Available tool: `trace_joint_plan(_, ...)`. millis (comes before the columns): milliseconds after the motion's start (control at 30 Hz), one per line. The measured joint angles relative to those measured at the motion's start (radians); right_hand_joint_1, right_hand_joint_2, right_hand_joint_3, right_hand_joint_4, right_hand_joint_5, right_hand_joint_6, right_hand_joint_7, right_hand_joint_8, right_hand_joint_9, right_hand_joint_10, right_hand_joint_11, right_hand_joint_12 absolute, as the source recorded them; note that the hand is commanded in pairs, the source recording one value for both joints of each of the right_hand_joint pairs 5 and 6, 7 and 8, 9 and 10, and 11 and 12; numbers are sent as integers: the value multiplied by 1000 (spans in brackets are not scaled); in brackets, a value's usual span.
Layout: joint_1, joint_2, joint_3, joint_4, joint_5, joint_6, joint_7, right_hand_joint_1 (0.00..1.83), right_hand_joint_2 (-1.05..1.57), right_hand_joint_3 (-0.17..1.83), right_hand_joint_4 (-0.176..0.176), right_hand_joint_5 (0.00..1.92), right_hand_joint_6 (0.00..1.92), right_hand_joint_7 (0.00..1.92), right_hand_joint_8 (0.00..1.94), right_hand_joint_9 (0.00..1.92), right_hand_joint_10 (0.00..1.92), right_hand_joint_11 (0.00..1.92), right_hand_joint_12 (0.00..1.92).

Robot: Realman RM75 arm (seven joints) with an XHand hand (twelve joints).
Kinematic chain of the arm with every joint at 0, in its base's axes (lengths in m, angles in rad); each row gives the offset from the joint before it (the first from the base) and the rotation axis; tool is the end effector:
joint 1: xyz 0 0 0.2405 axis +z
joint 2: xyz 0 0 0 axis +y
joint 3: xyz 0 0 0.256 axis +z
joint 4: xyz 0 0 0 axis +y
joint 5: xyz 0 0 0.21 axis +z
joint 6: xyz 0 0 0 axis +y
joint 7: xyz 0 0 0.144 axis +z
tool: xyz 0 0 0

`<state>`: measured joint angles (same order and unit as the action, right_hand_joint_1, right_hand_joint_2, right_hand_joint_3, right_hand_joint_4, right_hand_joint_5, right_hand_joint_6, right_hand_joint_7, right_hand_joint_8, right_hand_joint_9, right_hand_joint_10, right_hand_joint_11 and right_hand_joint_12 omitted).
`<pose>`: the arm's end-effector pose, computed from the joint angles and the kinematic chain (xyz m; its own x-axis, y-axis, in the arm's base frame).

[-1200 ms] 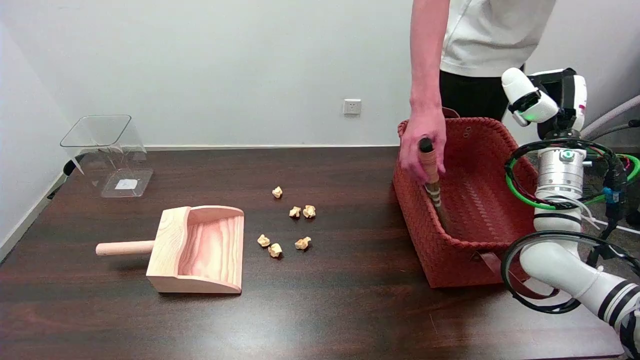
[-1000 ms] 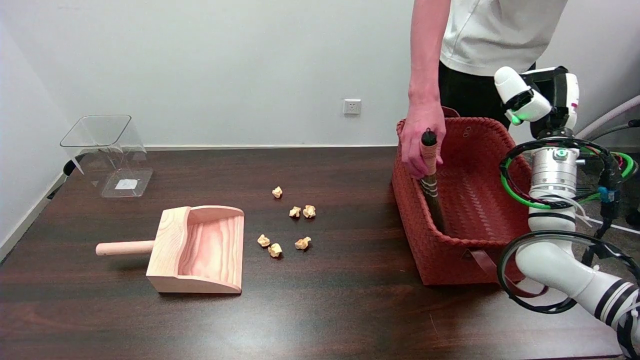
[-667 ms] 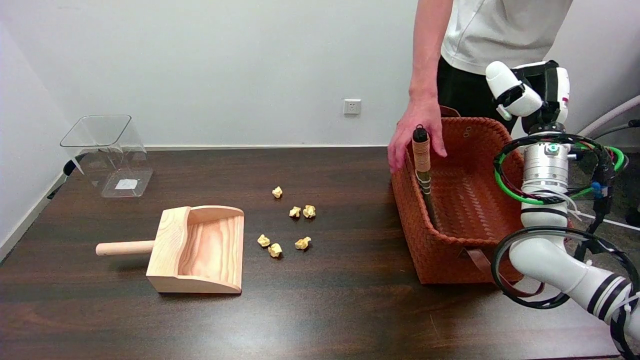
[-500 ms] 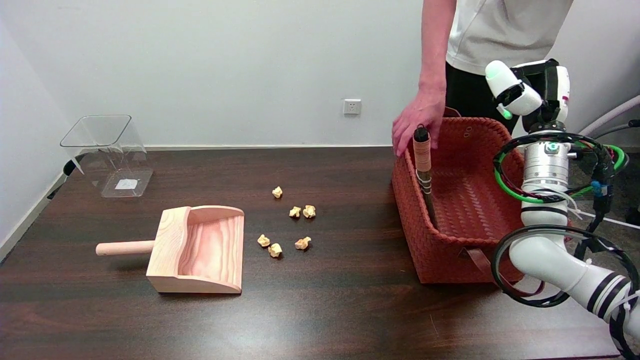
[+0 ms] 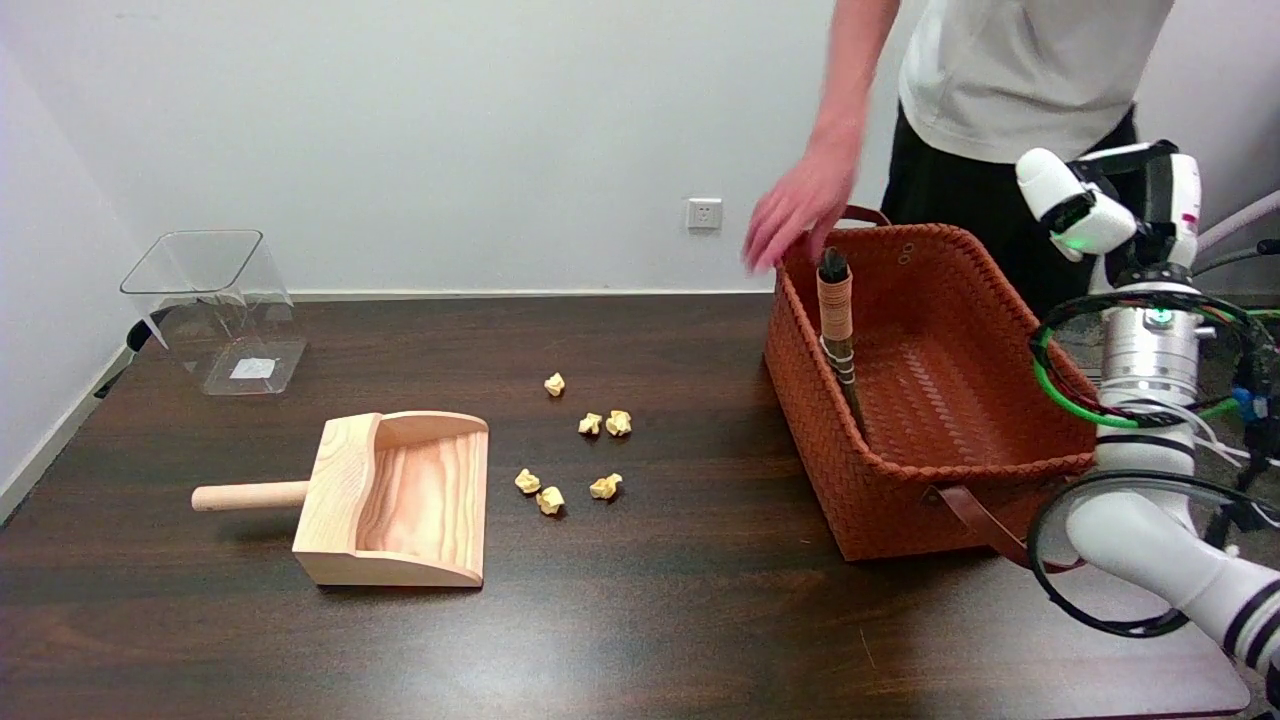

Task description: Pick up the broom.

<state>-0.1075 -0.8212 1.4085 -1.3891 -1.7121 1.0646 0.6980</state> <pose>-0.1892 -0.2762 0.4946 0.1332 0.6700 0.7303 -0.8667 -0.2787 0.4138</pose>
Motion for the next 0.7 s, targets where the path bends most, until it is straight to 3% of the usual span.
trace_joint_plan(400,-114,-25,131,-37,-19,-54,1,844,11,1144,0,1920,1920,1920,1920,1920,1920,1920,1920)
trace_joint_plan(700,-120,-24,120,-82,-22,-84,16,845,154,1071,0,1920,1920,1920,1920,1920,1920,1920,1920)
